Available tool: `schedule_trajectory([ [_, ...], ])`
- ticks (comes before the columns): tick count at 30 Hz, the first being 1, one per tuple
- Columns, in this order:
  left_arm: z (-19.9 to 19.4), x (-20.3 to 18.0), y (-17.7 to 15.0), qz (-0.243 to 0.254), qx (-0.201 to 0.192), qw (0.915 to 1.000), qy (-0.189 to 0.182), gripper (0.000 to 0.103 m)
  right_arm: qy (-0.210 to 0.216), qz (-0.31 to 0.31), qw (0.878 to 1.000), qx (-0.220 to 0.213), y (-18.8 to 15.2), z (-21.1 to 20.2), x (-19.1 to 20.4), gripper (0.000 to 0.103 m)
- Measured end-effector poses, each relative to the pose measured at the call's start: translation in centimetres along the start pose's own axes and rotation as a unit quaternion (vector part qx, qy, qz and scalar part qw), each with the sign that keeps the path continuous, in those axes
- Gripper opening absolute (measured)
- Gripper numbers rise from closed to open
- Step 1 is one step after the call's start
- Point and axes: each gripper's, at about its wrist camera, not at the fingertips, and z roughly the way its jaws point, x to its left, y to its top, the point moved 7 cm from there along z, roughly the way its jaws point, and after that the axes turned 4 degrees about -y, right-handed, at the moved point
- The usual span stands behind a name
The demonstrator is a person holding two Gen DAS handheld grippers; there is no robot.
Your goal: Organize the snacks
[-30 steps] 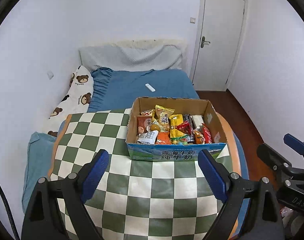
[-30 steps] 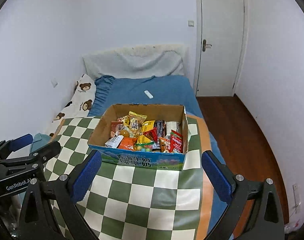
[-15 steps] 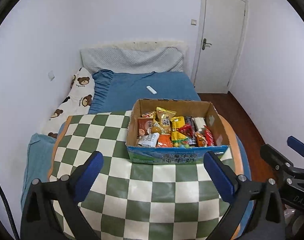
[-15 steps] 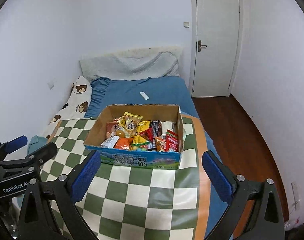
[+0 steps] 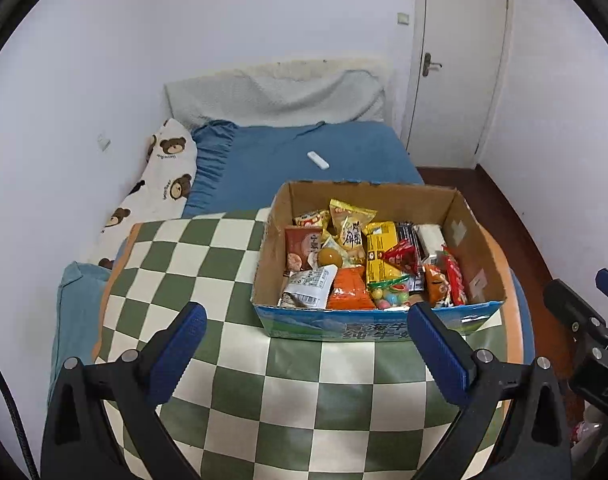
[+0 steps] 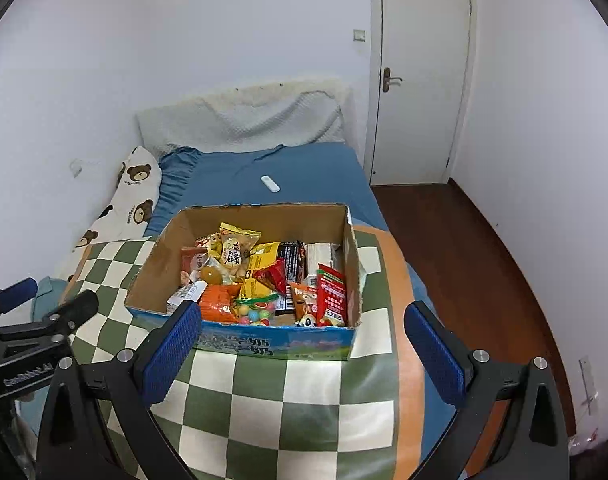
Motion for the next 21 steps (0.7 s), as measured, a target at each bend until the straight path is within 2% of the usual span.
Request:
schedule_trajectory([
  [10,2.6,0.2,-0.2,0.007,0.019,0.9998,0.008,0.103,-0.006,-0.002,1.0,0.022,-0.4,3.7,0.3,0.103],
  [21,2.8,0.1,-0.2,0.018,0.017,0.9997,0.001,0.103,0.004,-0.002,1.0,0.025,-0.5,4.3,0.5,0.103],
])
